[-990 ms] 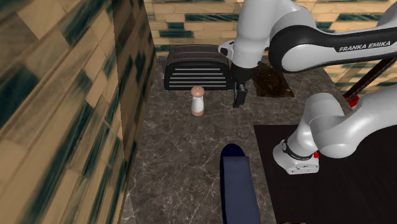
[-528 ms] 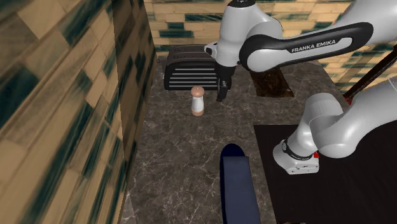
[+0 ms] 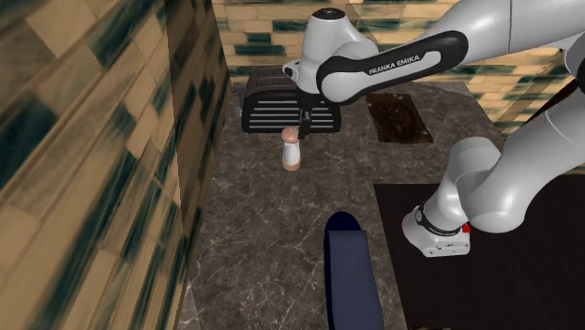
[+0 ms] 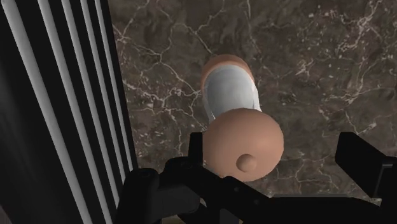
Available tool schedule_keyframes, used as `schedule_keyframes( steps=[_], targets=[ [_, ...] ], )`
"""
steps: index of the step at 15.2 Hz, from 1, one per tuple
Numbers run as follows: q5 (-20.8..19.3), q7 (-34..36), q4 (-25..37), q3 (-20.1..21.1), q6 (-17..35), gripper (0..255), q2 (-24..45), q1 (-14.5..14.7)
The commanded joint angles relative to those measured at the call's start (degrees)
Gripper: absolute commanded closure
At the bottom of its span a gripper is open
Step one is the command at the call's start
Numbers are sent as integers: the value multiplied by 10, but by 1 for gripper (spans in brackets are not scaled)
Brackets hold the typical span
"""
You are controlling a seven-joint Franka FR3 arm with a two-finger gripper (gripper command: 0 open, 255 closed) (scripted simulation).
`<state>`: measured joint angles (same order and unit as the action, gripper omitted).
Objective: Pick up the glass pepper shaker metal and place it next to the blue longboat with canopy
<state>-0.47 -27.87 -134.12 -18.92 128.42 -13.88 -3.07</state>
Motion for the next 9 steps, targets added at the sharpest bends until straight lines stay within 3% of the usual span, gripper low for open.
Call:
schedule_keyframes(
  steps=[1,9],
  targets=[
    [10,-13,8,-7,21,0,25,2],
    [27,-25,-10,-10,73,0,60,6]
  ],
)
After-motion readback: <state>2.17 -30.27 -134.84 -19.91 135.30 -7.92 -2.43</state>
